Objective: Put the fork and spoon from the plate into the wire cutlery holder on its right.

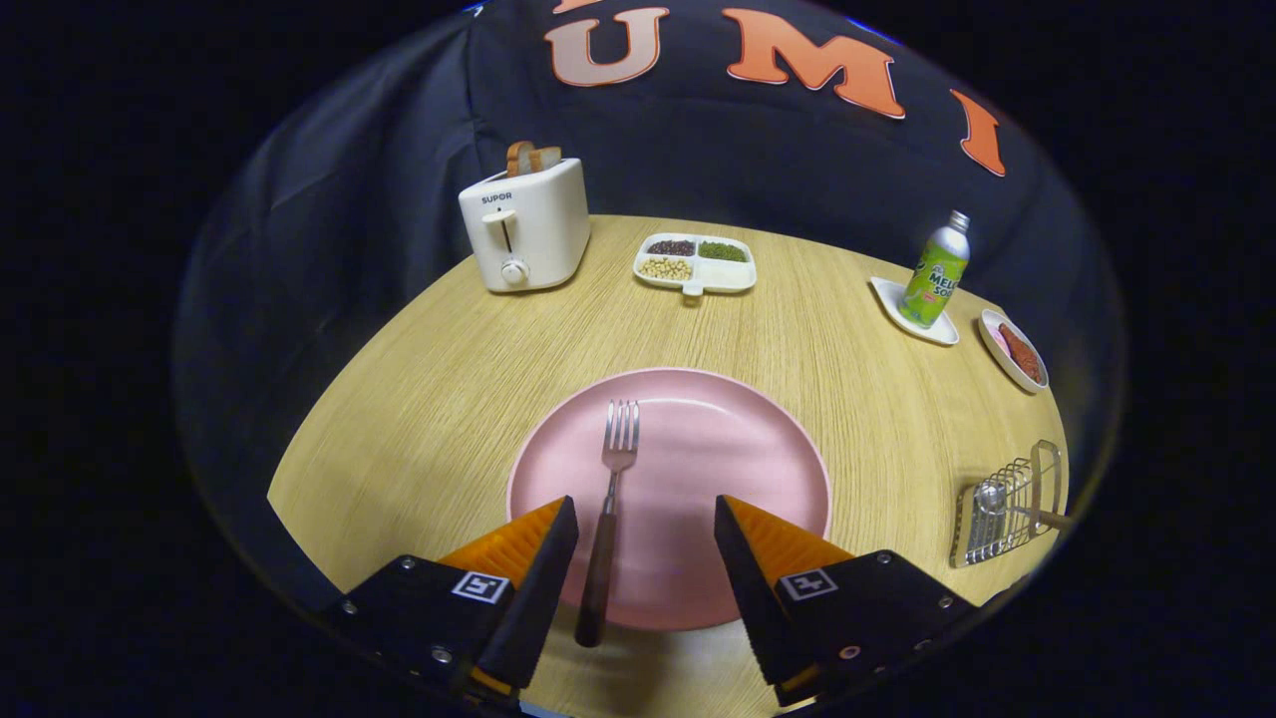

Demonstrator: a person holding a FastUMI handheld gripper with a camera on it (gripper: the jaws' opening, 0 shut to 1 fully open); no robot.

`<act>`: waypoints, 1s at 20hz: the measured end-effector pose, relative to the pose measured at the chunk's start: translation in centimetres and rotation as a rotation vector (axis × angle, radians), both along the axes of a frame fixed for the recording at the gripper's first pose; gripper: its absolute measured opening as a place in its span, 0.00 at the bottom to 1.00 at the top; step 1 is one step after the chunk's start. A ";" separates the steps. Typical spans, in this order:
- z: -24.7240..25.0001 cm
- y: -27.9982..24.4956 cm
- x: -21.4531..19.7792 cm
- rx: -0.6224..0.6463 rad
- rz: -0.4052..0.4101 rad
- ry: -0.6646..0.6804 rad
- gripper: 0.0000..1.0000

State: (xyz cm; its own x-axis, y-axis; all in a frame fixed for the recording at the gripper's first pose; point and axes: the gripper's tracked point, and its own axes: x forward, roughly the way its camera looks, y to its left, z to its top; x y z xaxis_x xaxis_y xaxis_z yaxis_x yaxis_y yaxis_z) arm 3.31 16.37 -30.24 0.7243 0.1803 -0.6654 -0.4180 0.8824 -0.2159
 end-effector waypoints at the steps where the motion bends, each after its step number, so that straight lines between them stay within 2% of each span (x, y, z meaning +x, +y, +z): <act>1: -0.5 0.0 0.0 -0.013 0.001 0.005 0.80; 6: -2.3 0.9 0.1 -0.050 0.019 0.036 0.53; 9: -3.6 1.2 0.0 -0.053 0.004 0.073 0.38; 11: -3.6 0.3 0.3 -0.068 -0.037 0.071 0.26; 12: -2.9 0.4 0.0 -0.052 -0.036 0.070 0.06; 20: 2.2 -2.4 -0.7 0.031 -0.054 0.091 0.05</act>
